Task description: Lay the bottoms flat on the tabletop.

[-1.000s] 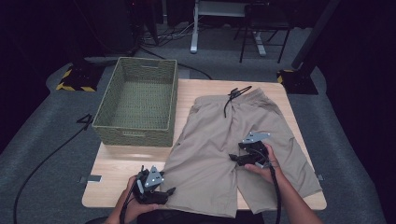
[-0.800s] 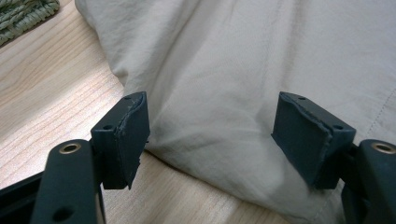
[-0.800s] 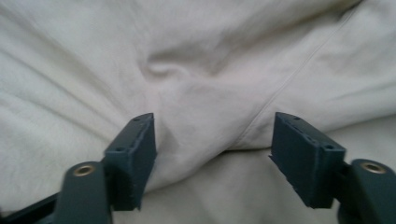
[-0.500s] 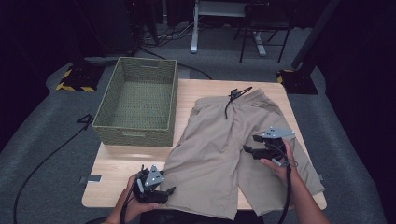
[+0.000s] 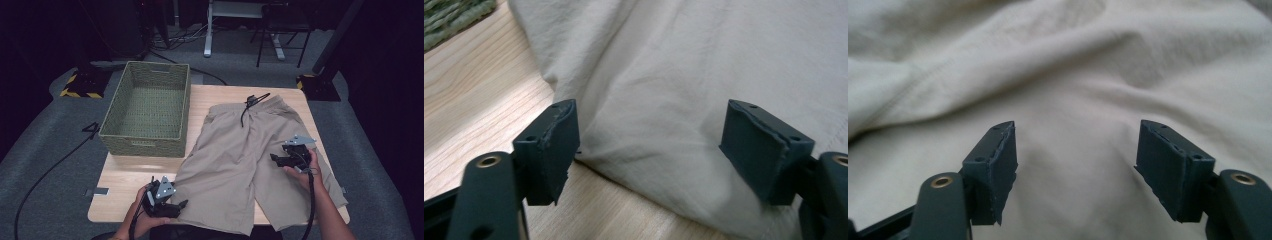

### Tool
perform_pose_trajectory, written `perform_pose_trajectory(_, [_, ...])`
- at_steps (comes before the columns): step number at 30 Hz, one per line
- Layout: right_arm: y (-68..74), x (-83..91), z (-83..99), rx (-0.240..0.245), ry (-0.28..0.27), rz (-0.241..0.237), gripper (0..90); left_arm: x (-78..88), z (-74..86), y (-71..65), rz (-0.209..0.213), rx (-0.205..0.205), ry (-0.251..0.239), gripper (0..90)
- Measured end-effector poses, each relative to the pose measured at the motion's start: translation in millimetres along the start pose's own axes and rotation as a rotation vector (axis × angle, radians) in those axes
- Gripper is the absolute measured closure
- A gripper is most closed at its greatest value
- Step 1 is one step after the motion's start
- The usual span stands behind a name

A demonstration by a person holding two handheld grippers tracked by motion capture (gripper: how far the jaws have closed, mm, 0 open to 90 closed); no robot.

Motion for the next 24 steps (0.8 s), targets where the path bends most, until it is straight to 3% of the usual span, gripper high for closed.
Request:
perform_pose_trajectory(3, [6.2,0.0,-9.6,-0.018,-0.034,-0.017,34.0,6.7,-9.2,-1.6,0.010,0.022,-0.040,19.9])
perform_pose_trajectory(6, [19.9,-2.5,-22.8,0.004,-0.064,-0.050,33.9,10.9,-15.2,2.1,-0.009,0.040,-0.069,18.4])
perform_pose_trajectory(10, [32.0,-9.9,-43.2,0.023,-0.090,-0.083,34.4,4.8,-8.1,13.3,-0.024,0.082,-0.029,18.3])
perform_pose_trajectory(11, [35.3,-12.8,-48.2,0.032,-0.087,-0.094,34.4,2.6,-6.6,16.0,-0.035,0.078,-0.018,18.5])
perform_pose_trajectory(13, [36.6,-19.6,-56.2,0.077,-0.071,-0.072,35.6,-1.6,-5.3,18.4,-0.044,0.064,-0.003,18.6])
perform_pose_trajectory(15, [31.4,-27.5,-58.0,0.085,-0.040,-0.060,35.6,-7.5,-4.0,18.1,-0.049,0.043,0.022,19.1])
perform_pose_trajectory(17, [15.6,-35.2,-57.0,0.074,-0.024,-0.014,38.6,-12.1,-6.0,14.9,-0.032,0.039,0.023,18.6])
perform_pose_trajectory(18, [2.2,-41.5,-52.2,0.032,0.005,-0.006,35.8,-13.6,-7.3,13.4,-0.027,0.041,0.022,18.1])
perform_pose_trajectory(20, [-10.0,-47.3,-47.2,-0.039,0.009,-0.030,37.5,-16.5,-10.2,11.0,-0.019,0.035,0.014,16.8])
perform_pose_trajectory(22, [-20.1,-52.4,-40.7,-0.051,0.023,-0.011,36.0,-20.4,-14.0,8.8,-0.014,0.029,0.012,16.2])
perform_pose_trajectory(24, [-24.4,-51.6,-39.4,-0.066,-0.002,-0.022,37.3,-24.7,-18.5,8.4,-0.013,0.021,0.014,16.1])
Point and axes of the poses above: each handheld gripper's, and its own axes: x roughly backward along the jaws, z roughly out of its underside, y roughly to its left, the point moved 10 cm from there along -x, roughly forward along the jaws, and after that the axes turned 12 degrees about -z, right-handed, at the moved point
